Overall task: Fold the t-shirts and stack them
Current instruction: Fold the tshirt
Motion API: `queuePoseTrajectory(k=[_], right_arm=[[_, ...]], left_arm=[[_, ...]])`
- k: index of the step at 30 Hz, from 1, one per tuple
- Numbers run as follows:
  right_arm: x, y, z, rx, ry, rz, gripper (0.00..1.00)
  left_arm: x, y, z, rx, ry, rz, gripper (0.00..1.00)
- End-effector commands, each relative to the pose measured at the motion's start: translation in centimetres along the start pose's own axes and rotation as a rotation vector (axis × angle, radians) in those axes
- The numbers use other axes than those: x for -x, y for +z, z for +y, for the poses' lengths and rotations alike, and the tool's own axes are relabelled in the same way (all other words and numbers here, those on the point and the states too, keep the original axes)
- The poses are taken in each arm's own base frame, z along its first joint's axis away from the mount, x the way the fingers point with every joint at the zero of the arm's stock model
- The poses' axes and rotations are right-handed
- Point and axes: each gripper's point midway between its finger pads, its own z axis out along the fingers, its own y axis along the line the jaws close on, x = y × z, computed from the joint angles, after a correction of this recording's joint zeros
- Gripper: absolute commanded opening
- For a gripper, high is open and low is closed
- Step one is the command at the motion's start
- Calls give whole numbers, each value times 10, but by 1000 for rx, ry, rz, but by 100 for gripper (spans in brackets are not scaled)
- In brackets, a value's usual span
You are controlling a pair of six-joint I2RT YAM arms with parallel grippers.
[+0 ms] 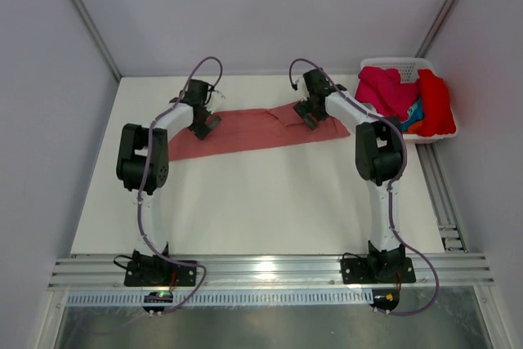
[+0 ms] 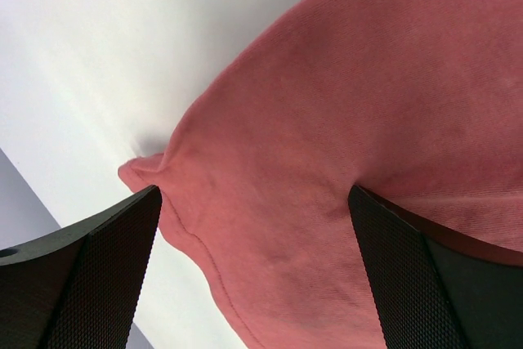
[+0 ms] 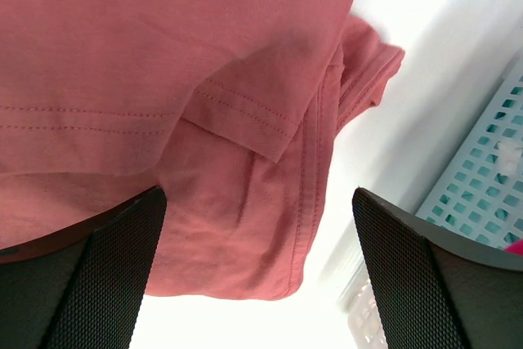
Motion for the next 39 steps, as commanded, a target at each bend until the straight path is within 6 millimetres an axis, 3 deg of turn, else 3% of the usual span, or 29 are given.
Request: queuePoseTrajectory(k=[1,8,16,27,35,39], right_arm=[[10,-8,-8,-26,-6,-12,99],[8,-3,-7,-26,-15,-4,99],[27,-1,-14,-34,-3,-32,99],[40,11,-5,24,24,-29,99],[37,16,-2,23,10,-18,99],[42,15,-3,19,11,-30,99]], left_arm=[[-39,-17,-34,-102,70,130,99],[-41,-51,-69,-226,41,124,99],[-29,-88,-121,-403,62,84,99],[-22,-122,-200,-558,147,93,99],[-4,-134,-227,-628,106,68,99],[10,-142,-251,-642,154,42,99]])
